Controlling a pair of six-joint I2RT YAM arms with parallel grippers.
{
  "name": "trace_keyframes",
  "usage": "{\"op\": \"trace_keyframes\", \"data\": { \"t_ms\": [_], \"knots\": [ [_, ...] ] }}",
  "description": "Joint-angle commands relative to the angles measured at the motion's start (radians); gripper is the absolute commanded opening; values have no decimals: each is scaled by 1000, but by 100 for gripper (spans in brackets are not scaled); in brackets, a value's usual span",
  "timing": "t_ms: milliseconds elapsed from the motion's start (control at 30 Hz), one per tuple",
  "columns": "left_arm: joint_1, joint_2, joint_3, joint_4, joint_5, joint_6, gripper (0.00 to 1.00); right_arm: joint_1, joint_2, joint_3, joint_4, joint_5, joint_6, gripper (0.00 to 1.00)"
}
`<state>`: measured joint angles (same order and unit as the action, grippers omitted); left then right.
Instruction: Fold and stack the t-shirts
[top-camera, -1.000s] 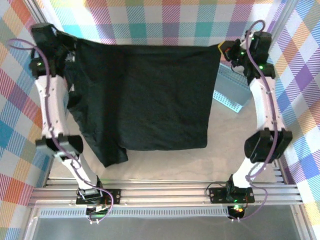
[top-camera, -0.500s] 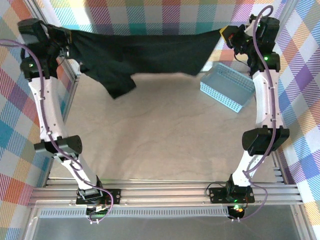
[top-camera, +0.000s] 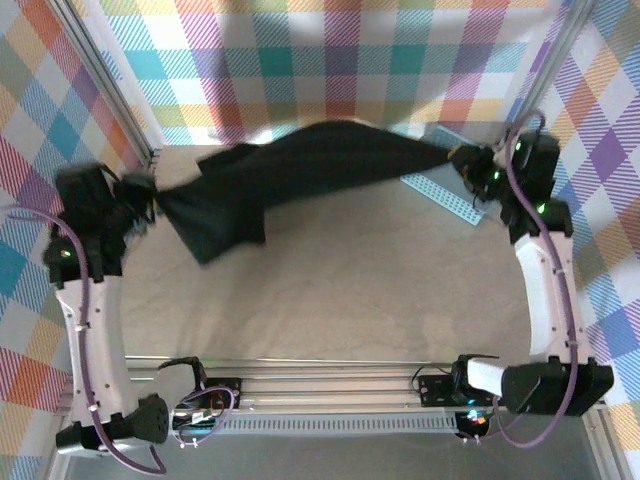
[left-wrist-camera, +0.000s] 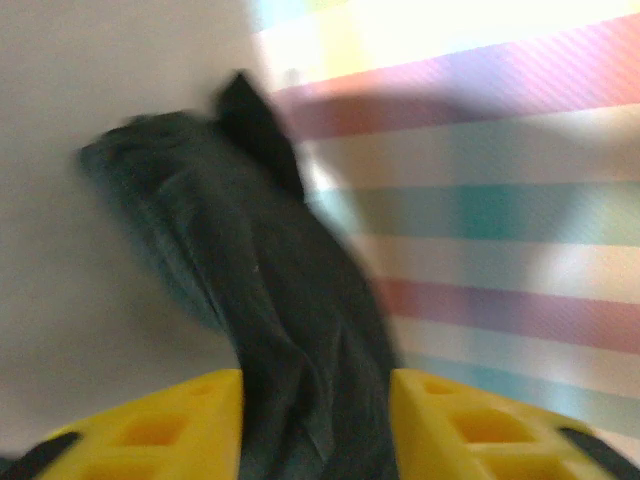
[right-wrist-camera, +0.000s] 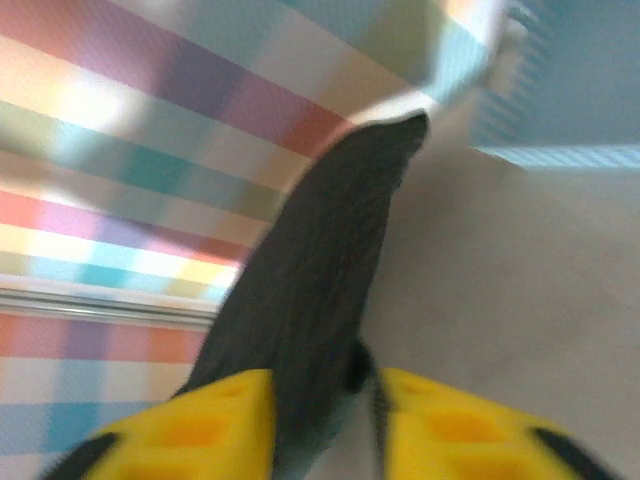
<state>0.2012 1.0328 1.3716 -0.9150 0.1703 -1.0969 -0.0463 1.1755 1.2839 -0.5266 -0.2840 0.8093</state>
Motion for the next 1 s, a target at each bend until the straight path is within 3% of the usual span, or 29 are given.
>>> {"op": "trace_keyframes", "data": {
  "t_ms": [0, 67, 133, 300, 433, 633, 733, 867, 967],
  "knots": [
    [-9, -32, -276, -111, -4, 45, 53, -6, -37, -242, -113, 142, -42, 44],
    [-25, -61, -379, -114, -8, 50, 61, 1, -42, -329, -109, 155, -65, 46],
    [-35, -66, -433, -112, -28, 62, 61, 38, -20, -359, -101, 176, -84, 47],
    [-85, 26, -500, 36, -24, 40, 55, 180, 151, -301, -75, 205, -130, 47],
    [-154, 221, -399, 151, -73, 63, 48, 253, 338, -212, -4, 168, -174, 44],
    [-216, 592, -211, 247, -50, 89, 33, 258, 634, -11, 26, 173, -253, 35],
    [-243, 710, -178, 252, -62, 97, 30, 235, 770, 91, -36, 168, -253, 32],
    [-250, 762, -234, 245, -69, 104, 29, 226, 870, 161, -149, 159, -257, 30],
    [-247, 718, -317, 241, -73, 128, 29, 234, 852, 113, -206, 142, -251, 33]
  ]
}}
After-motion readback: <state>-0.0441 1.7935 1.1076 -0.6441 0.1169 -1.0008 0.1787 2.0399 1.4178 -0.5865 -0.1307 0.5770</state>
